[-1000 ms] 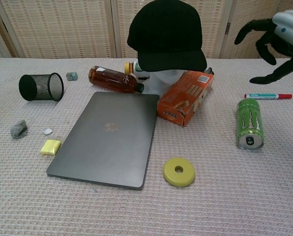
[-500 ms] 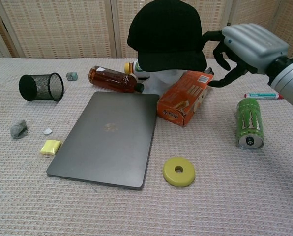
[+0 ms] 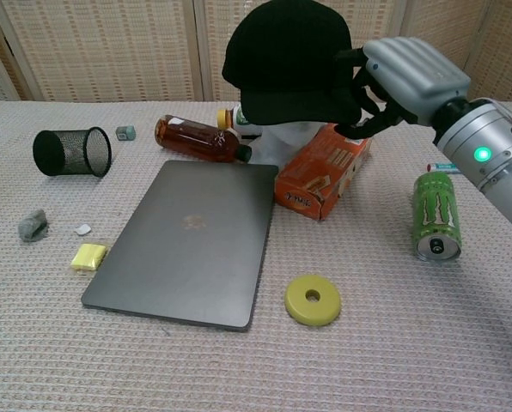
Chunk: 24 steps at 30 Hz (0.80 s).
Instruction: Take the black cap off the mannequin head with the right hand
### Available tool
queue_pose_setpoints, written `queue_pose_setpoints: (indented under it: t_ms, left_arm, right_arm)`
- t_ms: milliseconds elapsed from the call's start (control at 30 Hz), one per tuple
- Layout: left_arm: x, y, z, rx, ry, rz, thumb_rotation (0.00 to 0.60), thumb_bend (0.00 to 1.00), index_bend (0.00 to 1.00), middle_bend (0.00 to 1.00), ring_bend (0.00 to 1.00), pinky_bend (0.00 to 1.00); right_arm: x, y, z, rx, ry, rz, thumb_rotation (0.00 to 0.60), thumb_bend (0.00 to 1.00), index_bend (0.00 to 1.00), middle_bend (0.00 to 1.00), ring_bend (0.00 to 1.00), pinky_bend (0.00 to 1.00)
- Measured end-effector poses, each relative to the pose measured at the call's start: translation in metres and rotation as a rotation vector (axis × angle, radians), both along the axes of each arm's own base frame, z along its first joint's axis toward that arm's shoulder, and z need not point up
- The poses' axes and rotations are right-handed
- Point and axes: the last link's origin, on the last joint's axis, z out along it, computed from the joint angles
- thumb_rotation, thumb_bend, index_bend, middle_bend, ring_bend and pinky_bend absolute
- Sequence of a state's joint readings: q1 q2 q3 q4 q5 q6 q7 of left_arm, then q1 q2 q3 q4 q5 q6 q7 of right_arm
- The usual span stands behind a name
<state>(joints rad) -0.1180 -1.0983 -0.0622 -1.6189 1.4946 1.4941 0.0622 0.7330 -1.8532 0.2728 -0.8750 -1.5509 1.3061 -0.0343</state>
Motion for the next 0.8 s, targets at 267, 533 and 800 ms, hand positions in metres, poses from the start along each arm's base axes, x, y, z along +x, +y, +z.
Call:
queue_pose_setpoints:
  t_ms: [267, 533, 800]
  left_arm:
    - [-0.003, -0.001, 0.001, 0.001, -0.007, 0.008, 0.6, 0.14, 0.2, 0.25, 0.15, 0.15]
    - [-0.006, -0.003, 0.001, 0.002, -0.009, 0.013, 0.6, 0.14, 0.2, 0.25, 0.15, 0.15]
    - [-0.004, 0.0, -0.001, -0.001, -0.011, 0.003, 0.6, 0.14, 0.2, 0.25, 0.15, 0.15]
  right_arm:
    - [0.005, -0.003, -0.007, 0.0, -0.001, 0.009, 0.6, 0.28, 0.48, 0.85, 0.93, 0.98]
    - [0.005, -0.002, 0.0, -0.038, -0.043, 0.04, 0.6, 0.57, 0.73, 0.89, 0.96, 1.0]
    - [0.004, -0.003, 0.015, -0.085, -0.087, 0.06, 0.6, 0.69, 0.88, 0.9, 0.98, 1.0]
